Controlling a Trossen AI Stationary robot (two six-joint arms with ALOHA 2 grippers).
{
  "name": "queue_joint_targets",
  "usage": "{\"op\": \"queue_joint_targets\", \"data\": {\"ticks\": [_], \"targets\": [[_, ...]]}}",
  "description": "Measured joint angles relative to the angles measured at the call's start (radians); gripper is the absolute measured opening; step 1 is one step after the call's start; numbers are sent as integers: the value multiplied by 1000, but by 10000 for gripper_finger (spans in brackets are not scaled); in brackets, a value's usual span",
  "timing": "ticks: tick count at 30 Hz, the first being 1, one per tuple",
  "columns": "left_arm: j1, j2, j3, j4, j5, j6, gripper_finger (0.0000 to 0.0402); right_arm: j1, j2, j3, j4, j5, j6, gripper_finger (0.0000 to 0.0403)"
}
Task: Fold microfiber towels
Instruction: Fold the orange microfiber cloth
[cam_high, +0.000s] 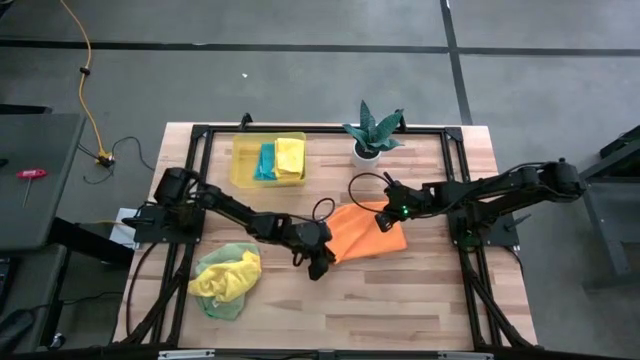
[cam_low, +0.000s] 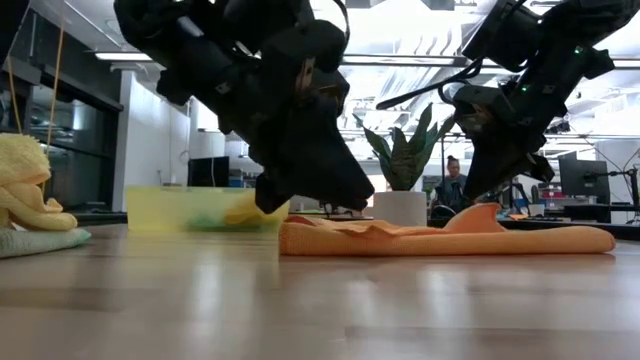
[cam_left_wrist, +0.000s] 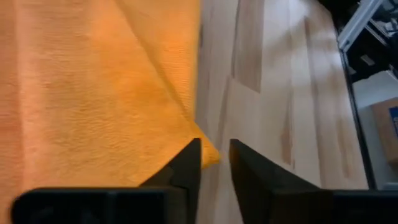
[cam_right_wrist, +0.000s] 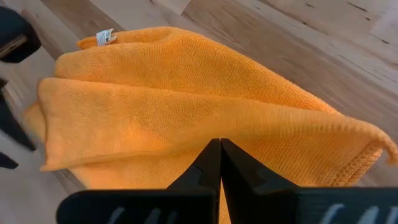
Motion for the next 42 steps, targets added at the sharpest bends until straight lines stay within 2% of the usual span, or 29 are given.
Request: {"op": "queue_joint_targets", "data": {"ticks": [7, 10, 14, 18, 23, 30, 35, 42], "targets": [[101, -144, 0, -162, -15, 112, 164, 0, 0, 0, 1, 0, -3, 0], [156, -223, -16, -252, -64, 176, 177, 0, 0, 0, 1, 0, -1, 0], [220, -261, -87, -241, -78, 173, 176, 0, 0, 0, -2, 3, -10, 0], [225, -250, -152, -188, -44, 169, 141, 0, 0, 0, -5, 11, -18, 0], [202, -198, -171, -77, -33, 167, 19, 0, 0, 0, -5, 15, -19, 0], [211, -80, -139, -54, -38, 110, 3, 0, 0, 0, -5, 19, -26, 0], [219, -64, -131, -89, -53, 94, 0, 0, 0, 0, -5, 19, -26, 0], [215, -69, -125, -177, -55, 173, 0, 0, 0, 0, -5, 19, -29, 0]]}}
